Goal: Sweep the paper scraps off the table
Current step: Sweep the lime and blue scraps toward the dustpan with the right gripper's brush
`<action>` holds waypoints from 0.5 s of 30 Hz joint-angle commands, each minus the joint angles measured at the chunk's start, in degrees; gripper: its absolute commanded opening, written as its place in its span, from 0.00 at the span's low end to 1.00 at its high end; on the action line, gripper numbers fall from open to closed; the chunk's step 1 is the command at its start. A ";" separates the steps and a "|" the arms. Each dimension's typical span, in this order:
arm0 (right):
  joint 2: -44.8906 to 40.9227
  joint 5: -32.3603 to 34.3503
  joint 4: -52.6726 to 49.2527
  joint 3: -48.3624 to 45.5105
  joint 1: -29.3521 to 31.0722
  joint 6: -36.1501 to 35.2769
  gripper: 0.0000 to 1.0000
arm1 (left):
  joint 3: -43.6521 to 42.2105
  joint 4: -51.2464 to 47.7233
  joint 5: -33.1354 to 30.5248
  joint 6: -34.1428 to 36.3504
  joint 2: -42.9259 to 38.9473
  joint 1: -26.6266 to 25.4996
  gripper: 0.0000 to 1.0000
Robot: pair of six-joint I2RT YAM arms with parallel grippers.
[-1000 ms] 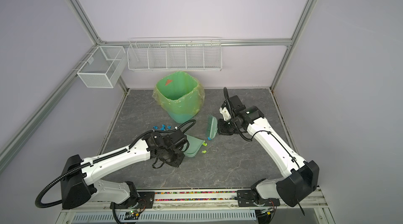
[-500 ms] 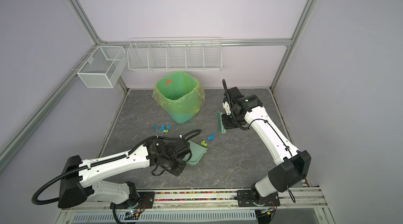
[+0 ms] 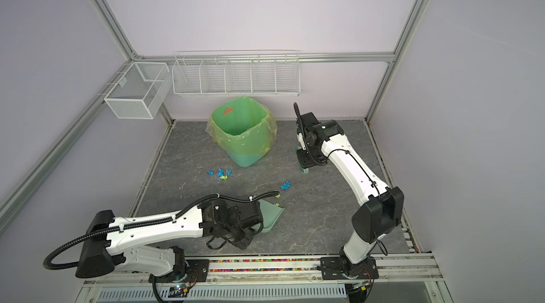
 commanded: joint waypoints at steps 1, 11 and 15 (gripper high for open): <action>1.26 1.24 1.22 1.19 -0.27 -2.20 0.07 | -0.27 0.75 1.06 -2.65 0.64 -1.64 0.00; 4.10 2.18 2.50 2.76 -0.19 -3.03 0.07 | -1.61 3.16 1.99 -3.26 2.24 -2.64 0.00; 6.22 2.43 2.09 3.98 -0.03 -3.26 0.07 | -2.51 4.00 3.28 -3.53 2.89 -2.68 0.00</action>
